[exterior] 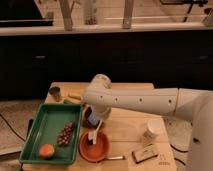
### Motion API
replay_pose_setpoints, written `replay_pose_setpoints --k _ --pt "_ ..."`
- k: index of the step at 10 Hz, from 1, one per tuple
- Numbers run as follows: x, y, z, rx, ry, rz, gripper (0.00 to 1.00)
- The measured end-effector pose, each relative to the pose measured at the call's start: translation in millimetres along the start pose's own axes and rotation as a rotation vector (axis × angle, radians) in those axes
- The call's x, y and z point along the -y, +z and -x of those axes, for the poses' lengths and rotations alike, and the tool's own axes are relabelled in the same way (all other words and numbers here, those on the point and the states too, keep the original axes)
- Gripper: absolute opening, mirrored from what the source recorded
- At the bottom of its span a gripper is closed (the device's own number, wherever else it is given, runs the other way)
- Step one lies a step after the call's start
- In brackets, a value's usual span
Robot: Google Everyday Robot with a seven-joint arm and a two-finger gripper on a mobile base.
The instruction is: Wipe red bowl with brush
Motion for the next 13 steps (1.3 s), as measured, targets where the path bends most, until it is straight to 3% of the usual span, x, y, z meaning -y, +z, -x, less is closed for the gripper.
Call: replay_pose_setpoints --k 3,6,10,13 --pt "-1.2 -2.8 37.9 0.016 -0.09 -0.006 0.01" --pt "-22.9 -2.8 50.2 0.012 -0.095 0.014 0.01" --pt "-68.7 -1.3 7.9 -0.02 -0.001 0.06 0.01" --pt "-57.9 -5.0 -22.9 -0.054 0.029 0.067 0.01"
